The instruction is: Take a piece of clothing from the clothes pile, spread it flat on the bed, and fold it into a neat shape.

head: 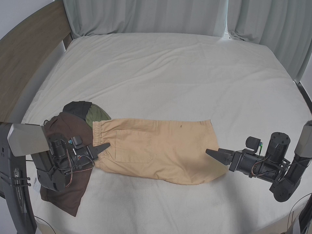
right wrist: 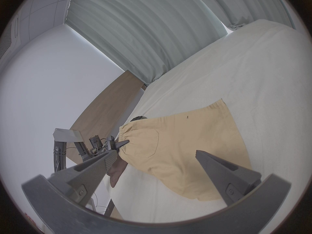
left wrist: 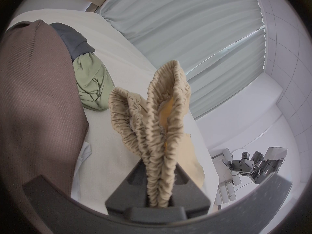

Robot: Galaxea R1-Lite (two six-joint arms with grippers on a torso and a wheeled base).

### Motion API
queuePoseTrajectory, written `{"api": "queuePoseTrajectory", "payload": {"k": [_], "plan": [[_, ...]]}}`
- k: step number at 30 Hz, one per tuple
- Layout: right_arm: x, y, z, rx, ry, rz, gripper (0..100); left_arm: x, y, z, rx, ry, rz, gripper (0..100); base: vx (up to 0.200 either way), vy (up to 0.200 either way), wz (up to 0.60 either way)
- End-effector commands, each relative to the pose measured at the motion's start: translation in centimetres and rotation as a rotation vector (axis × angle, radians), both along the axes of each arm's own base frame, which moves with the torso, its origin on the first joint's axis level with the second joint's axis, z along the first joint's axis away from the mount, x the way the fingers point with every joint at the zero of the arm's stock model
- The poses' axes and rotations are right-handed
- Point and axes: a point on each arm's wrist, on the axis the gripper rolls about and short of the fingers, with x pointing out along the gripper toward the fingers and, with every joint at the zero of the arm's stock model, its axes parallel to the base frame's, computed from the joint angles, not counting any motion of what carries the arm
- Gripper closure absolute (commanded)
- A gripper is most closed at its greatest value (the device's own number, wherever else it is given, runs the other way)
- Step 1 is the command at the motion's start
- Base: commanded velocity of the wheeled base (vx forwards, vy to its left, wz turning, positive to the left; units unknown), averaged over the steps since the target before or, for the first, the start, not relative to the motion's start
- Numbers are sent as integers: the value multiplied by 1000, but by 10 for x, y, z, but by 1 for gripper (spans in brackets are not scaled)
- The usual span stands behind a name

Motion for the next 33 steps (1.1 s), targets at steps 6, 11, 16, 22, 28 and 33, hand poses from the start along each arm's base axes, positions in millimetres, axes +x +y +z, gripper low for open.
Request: {"api": "queuePoseTrajectory", "payload": {"k": [6,11,16,22,28,33], "plan": [[0,0,0,0,2,2,0,-3,14,7,-10,-11,5,100,0,0,0],[-1,0,-1,-3,5,3,0,-7,28,10,-22,-10,-23,100,0,0,0],[-1,0,-1,-3,5,3,0,-11,37,13,-37,-7,-52,100,0,0,0],[-1,0,-1,-3,5,3,0,-11,50,13,-38,-10,-17,100,0,0,0],[-2,1,-1,-3,5,6,0,-12,62,13,-51,-10,-37,100,0,0,0],[-1,1,-2,-4,8,6,0,-12,61,15,-51,-18,-42,100,0,0,0]]}}
